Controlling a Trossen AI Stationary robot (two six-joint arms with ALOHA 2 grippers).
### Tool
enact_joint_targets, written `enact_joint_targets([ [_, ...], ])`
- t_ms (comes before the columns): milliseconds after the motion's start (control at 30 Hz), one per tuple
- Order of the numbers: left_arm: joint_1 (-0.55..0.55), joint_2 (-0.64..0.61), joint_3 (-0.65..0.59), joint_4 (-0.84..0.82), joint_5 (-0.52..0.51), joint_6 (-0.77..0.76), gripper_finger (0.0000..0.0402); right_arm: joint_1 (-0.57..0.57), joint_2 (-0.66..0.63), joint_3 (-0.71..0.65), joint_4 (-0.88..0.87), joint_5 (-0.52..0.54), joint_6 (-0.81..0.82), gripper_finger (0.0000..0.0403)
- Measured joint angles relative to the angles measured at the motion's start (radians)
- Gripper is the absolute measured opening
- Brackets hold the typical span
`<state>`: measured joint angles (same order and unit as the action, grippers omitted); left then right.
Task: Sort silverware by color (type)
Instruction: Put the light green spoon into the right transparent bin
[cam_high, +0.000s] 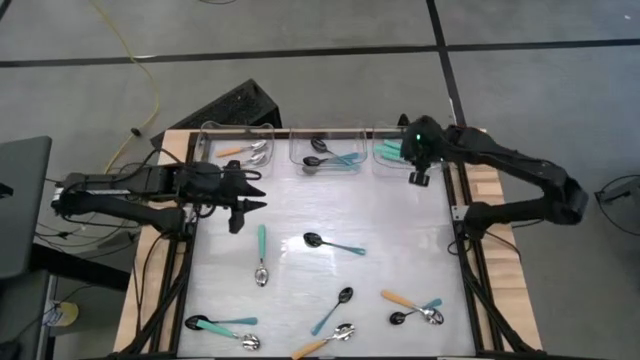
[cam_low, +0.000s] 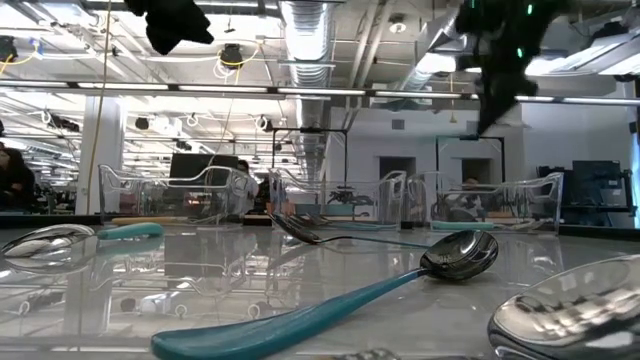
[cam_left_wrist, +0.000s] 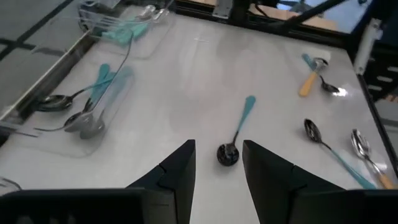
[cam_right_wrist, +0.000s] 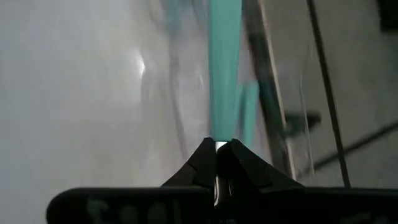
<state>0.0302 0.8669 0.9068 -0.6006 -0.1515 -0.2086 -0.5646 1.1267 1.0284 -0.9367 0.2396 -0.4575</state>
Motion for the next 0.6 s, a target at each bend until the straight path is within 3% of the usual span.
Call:
enact_joint_targets([
  [233, 0.001, 0.059, 0.000, -0.008, -0.055, -0.046, 0.0116, -0.219, 0.072, -0.125, 0.123, -0.007, -0.155, 0.0046],
  [600, 0.001, 0.084, 0.000, 0.001, -0.101, -0.101, 0.0116, -0.240, 0.235, -0.142, 0.230, -0.007, -0.279, 0.0047],
])
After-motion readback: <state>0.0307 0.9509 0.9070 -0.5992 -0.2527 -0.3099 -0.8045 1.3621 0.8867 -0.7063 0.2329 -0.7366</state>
